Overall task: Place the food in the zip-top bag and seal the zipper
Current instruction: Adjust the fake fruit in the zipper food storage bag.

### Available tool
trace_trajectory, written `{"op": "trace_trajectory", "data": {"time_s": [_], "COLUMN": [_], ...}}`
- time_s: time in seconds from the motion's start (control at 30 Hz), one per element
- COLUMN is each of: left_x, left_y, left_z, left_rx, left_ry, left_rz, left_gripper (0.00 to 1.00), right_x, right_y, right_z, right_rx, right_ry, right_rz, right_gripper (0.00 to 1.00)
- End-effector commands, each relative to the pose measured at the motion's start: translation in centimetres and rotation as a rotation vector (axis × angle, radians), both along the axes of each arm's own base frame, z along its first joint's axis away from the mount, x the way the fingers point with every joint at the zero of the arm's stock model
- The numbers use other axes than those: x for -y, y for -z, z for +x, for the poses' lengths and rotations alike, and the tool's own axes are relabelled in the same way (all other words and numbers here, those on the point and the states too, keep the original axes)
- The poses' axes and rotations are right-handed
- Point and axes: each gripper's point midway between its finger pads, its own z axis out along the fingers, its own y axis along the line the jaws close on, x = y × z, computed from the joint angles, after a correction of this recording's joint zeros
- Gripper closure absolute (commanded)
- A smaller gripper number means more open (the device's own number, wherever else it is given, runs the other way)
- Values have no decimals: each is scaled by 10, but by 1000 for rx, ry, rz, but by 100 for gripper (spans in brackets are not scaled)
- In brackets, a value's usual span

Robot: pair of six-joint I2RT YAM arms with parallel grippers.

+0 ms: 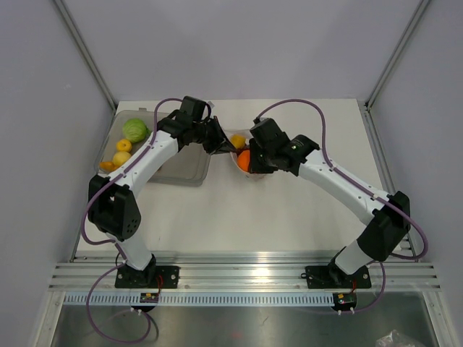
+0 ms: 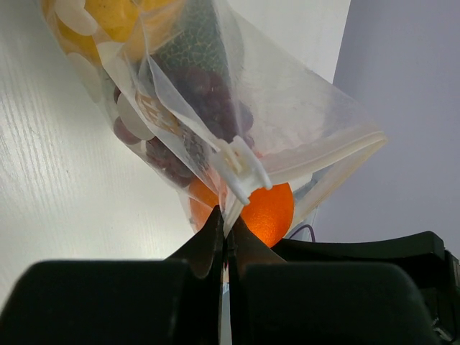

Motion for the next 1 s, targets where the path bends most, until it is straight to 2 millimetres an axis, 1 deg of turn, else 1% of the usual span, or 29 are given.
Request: {"op": "trace_trajectory", "data": {"time_s": [0.0, 0.1, 0.27, 0.3, 0.37, 0.4, 0.57, 0.73, 0.77, 0.83, 0.87, 0.9, 0.93, 0.97], "left_x": [4, 4, 4, 4, 6, 7, 6, 7, 7, 7, 7, 8, 8, 8], "left_y": [-38, -38, -36, -36, -36, -35, -34, -33, -33, -32, -33, -33, -33, -33], "left_z": [-3, -5, -7, -7, -9, -9, -11, -11, -11, -11, -11, -11, -11, -11], "left_rx": [88, 87, 86, 83, 84, 82, 81, 80, 81, 80, 79, 83, 83, 82], "left_ry": [19, 24, 32, 37, 43, 49, 55, 66, 66, 69, 70, 74, 75, 77], "left_rz": [-82, -81, -80, -84, -91, -95, -92, -92, -91, -90, -91, -93, -93, -95], "left_gripper": [100, 100, 100, 100, 100, 100, 100, 100, 100, 100, 100, 100, 100, 100], "right_x": [-10, -14, -15, -15, -17, -18, -17, -16, -18, -20, -22, -25, -27, -31], "right_y": [-5, -10, -14, -18, -18, -22, -21, -29, -26, -32, -26, -31, -30, -23], "right_z": [9, 19, 36, 40, 46, 49, 67, 81, 83, 89, 91, 94, 97, 100], "right_rx": [37, 70, 119, 132, 144, 154, 169, 188, 180, 184, 171, 178, 173, 154], "right_ry": [-13, 2, 35, 41, 48, 50, 68, 71, 61, 57, 45, 40, 32, 20], "right_rz": [20, 24, 2, 8, -3, 1, 0, 12, 8, 17, 9, 20, 26, 28], "right_gripper": [68, 68, 67, 67, 67, 67, 67, 66, 67, 67, 67, 67, 67, 67]}}
